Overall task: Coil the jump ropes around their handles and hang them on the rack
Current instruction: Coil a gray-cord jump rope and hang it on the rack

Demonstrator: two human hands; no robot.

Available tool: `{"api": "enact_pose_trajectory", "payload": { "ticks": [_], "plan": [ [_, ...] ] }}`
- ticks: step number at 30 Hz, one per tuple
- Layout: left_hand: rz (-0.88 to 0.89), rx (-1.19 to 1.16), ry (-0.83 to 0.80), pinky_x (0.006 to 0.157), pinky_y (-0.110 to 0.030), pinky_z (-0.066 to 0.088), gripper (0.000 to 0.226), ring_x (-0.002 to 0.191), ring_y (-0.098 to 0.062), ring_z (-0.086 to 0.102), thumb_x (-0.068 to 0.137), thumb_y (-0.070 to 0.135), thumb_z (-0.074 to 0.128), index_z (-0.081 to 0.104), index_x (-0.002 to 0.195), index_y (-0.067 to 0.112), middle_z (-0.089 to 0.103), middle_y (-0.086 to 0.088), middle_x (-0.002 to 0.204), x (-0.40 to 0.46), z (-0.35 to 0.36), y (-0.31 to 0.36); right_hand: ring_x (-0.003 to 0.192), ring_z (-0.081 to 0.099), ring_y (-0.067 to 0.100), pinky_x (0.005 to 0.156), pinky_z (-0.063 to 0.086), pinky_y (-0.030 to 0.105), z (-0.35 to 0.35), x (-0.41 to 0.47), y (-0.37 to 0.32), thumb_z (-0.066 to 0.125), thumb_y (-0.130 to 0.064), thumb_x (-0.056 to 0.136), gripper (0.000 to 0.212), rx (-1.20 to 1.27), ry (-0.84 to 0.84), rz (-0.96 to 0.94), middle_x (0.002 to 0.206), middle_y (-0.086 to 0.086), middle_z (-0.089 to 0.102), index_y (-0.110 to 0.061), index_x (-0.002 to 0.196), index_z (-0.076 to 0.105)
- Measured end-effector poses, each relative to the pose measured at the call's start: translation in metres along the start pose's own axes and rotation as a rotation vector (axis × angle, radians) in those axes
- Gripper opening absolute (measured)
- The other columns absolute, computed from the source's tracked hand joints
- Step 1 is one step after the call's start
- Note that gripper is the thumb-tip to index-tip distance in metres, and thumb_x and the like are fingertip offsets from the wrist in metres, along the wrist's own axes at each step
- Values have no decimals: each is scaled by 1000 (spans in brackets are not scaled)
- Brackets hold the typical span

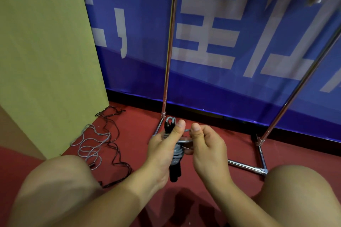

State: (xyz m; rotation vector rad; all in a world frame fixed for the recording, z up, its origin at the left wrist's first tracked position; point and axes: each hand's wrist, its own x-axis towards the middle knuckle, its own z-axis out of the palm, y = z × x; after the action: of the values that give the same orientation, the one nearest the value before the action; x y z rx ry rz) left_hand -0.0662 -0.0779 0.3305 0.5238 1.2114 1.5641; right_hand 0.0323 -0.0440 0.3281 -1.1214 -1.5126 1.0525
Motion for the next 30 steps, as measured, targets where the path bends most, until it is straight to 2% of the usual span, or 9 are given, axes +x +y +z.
{"api": "enact_pose_trajectory", "payload": {
  "ticks": [2, 5, 10, 13, 15, 20, 22, 24, 30],
  "plan": [
    [10, 5, -5, 76, -43, 52, 48, 80, -34, 67, 66, 53, 86, 78, 83, 9, 72, -29, 91, 0, 0, 5, 69, 71, 23, 60, 57, 35, 0, 4, -5, 54, -54, 86, 42, 122, -40, 82, 74, 9, 73, -15, 75, 63],
    [15, 17, -55, 70, -36, 51, 40, 73, -29, 65, 64, 50, 85, 76, 75, 13, 72, -18, 80, 0, 0, 11, 64, 68, 21, 60, 57, 35, -6, 11, -13, 57, -52, 84, 45, 184, -136, 114, 71, 12, 72, -8, 76, 66],
    [-19, 15, -196, 52, -28, 48, 65, 58, -26, 56, 64, 51, 87, 68, 99, 1, 58, -23, 76, -2, -2, 17, 42, 54, 17, 44, 45, 24, -17, 14, -27, 55, -36, 95, 37, 196, -202, 92, 48, 6, 56, -13, 67, 59],
    [-22, 81, -304, 55, -30, 49, 49, 59, -27, 60, 72, 54, 78, 68, 91, 9, 62, -19, 75, -3, -6, 20, 37, 48, 17, 40, 42, 24, -21, 15, -32, 53, -33, 98, 35, 268, -272, 175, 49, 9, 52, -10, 72, 57],
    [-28, 92, -339, 58, -32, 51, 52, 61, -27, 60, 73, 56, 76, 67, 91, 9, 62, -18, 78, -4, -8, 23, 40, 49, 18, 43, 45, 27, -23, 17, -34, 54, -32, 97, 34, 313, -313, 230, 53, 10, 56, -11, 71, 60],
    [-74, 77, -283, 66, -40, 55, 49, 68, -25, 65, 74, 55, 72, 71, 103, 15, 67, -12, 82, -5, -10, 24, 45, 55, 18, 48, 49, 26, -30, 19, -37, 64, -24, 93, 26, 367, -353, 381, 60, 12, 61, -14, 70, 60],
    [-104, 54, -313, 66, -39, 51, 48, 66, -24, 62, 78, 50, 66, 68, 108, 13, 64, -10, 79, -7, -9, 25, 45, 55, 20, 47, 48, 26, -30, 19, -36, 66, -17, 92, 26, 357, -327, 358, 60, 14, 61, -13, 67, 59],
    [-162, 52, -318, 60, -34, 46, 45, 60, -24, 58, 80, 51, 63, 67, 101, 11, 62, -10, 73, -7, -7, 28, 45, 57, 21, 48, 47, 25, -30, 18, -37, 67, -12, 90, 28, 325, -304, 303, 60, 17, 62, -12, 63, 60],
    [-230, 163, -252, 51, -30, 43, 54, 52, -25, 56, 67, 63, 69, 66, 89, 13, 57, -10, 72, -1, -9, 28, 56, 62, 19, 57, 50, 26, -46, 17, -50, 78, -4, 78, 17, 156, -324, 89, 62, 17, 69, 2, 71, 63]
  ]
}}
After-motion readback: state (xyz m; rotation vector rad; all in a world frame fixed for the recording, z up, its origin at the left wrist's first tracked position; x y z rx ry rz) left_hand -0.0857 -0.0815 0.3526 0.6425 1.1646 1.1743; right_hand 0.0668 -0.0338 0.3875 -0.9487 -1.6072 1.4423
